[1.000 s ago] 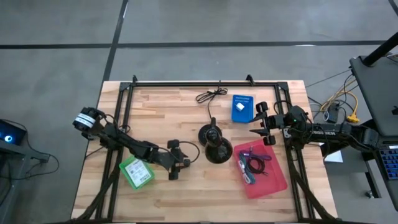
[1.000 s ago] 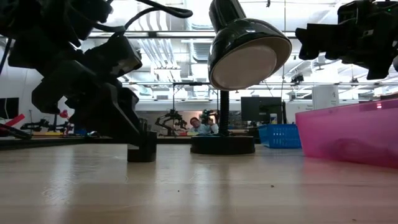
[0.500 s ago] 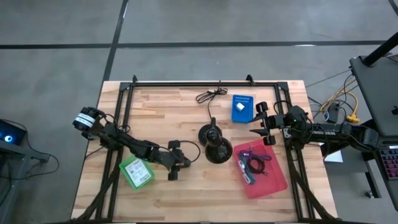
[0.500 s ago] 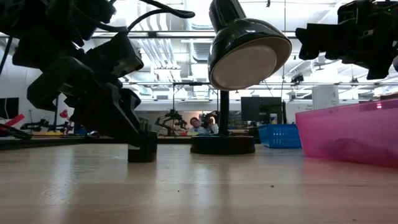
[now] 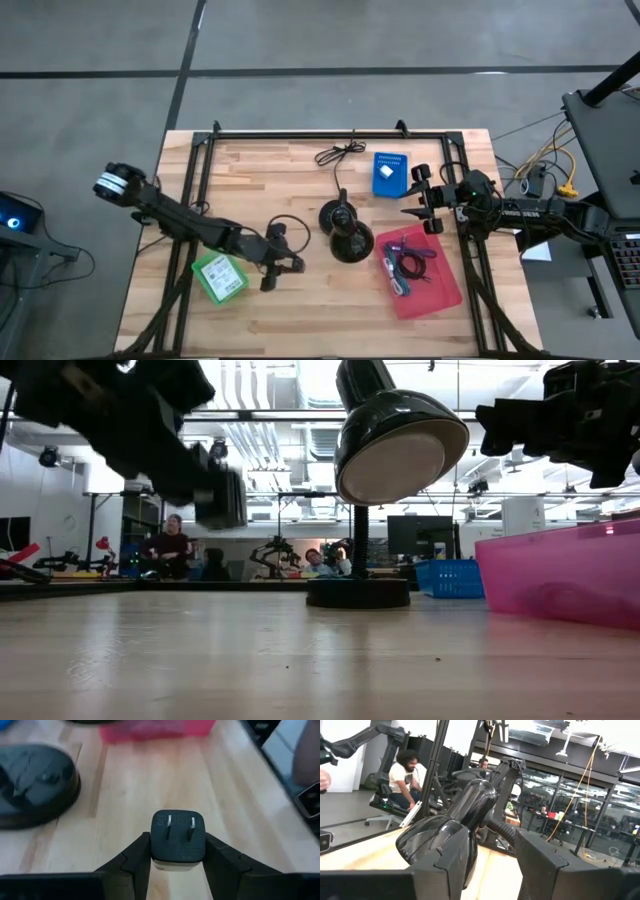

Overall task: Pick and place items into bin
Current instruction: Put the black charger adapter into the blue bin

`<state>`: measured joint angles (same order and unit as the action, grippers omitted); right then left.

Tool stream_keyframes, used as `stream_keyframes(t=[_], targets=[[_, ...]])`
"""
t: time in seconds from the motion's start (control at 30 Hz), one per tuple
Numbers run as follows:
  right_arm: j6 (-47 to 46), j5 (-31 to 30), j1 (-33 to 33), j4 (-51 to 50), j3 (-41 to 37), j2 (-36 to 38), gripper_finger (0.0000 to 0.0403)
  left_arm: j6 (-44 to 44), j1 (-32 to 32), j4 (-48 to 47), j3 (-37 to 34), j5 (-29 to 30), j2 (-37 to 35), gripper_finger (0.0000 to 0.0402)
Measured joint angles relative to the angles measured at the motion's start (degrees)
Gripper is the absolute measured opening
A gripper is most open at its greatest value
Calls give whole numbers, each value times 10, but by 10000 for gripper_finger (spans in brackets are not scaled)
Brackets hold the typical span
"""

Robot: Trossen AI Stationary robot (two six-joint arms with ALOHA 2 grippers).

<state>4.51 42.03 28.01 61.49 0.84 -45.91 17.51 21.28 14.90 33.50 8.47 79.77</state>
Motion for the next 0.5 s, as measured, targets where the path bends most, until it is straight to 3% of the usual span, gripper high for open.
stream_keyframes(t=[0.4,0.5], targets=[[4,1,0,-1,0,0,151,-117,28,104,3,2,-50,131],[32,31,0,-10,0,0,156,-134,28,108,5,16,-47,131]])
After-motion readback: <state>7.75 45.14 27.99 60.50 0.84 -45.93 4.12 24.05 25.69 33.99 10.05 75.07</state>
